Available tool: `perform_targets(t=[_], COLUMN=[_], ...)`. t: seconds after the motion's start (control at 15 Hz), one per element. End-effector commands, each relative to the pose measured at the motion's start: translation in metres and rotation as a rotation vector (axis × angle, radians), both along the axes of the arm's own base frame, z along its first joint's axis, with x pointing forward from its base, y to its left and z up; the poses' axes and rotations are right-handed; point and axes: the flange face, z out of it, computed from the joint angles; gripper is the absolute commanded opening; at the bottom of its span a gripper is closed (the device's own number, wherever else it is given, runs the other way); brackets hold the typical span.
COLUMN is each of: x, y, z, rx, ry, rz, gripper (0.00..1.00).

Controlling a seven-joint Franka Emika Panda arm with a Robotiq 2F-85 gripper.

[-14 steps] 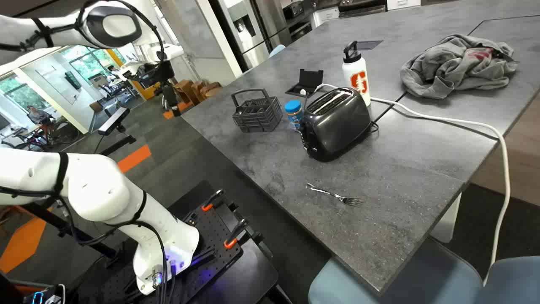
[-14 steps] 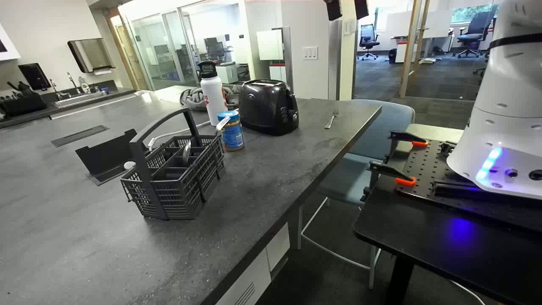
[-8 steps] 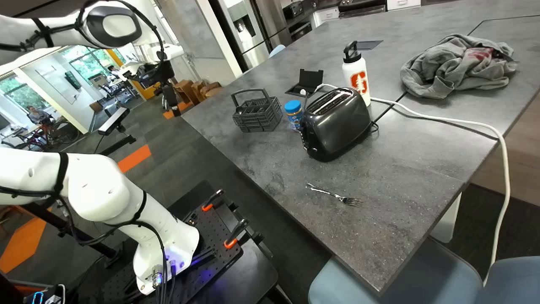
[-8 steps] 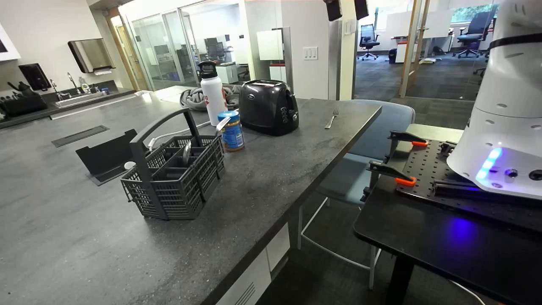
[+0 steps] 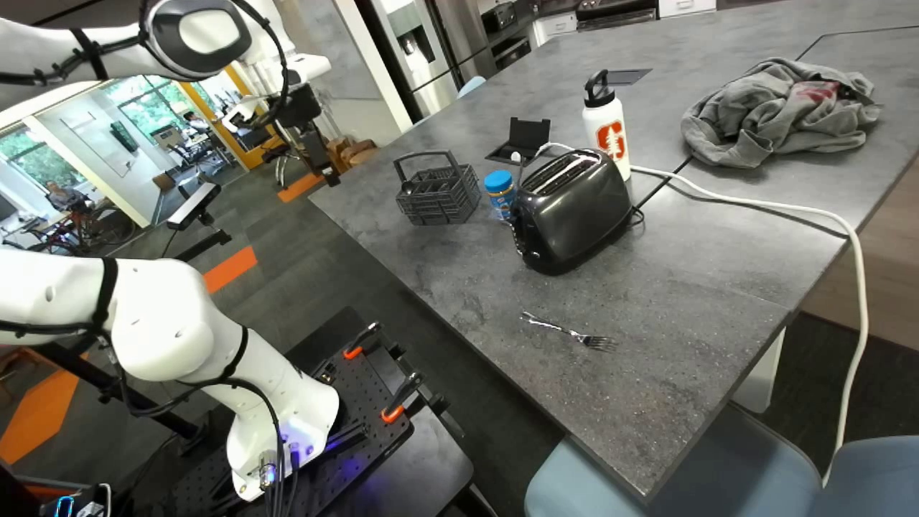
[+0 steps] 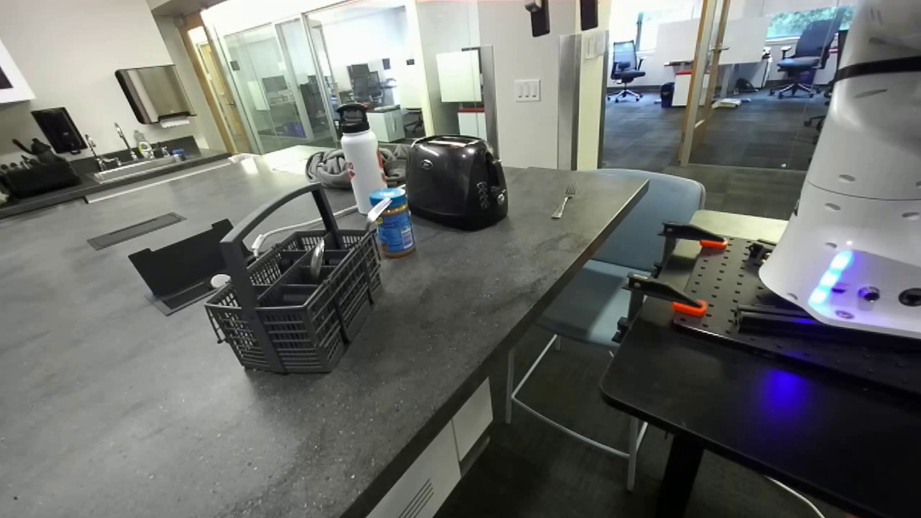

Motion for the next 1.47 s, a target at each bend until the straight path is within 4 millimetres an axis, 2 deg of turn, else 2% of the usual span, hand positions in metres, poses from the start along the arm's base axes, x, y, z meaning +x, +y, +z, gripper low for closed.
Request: perform_targets(t=[0.0,0.27,0.53,0.73,0.8,0.93,1.13,1.2,1.27,1.4], x=[0.028,0.062,0.096,0.117,0.097,0.109,0.115,0.113,0.116,0.124], y=[-0.036,-0.075,-0.115,-0.151,-0.135,-0.150,-0.152,-0.150,-0.149,-0.149], z=[0.001,-0.008,-0.030,-0.050,-0.044,-0.053,-0.056,-0.056,-0.058,-0.064], rx=[-0.036,-0.066,-0.023,0.013,-0.009,0.003,0.003,-0.031,-0.055,-0.083], ry=[-0.090,-0.196,-0.225,-0.179,-0.197,-0.177,-0.172,-0.208,-0.238,-0.281], rz=[-0.002,0.046,0.089,0.105,0.089,0.096,0.094,0.085,0.080,0.085], gripper=[1.00,1.00,1.00,1.00,1.00,1.00,1.00,0.75,0.72,0.56])
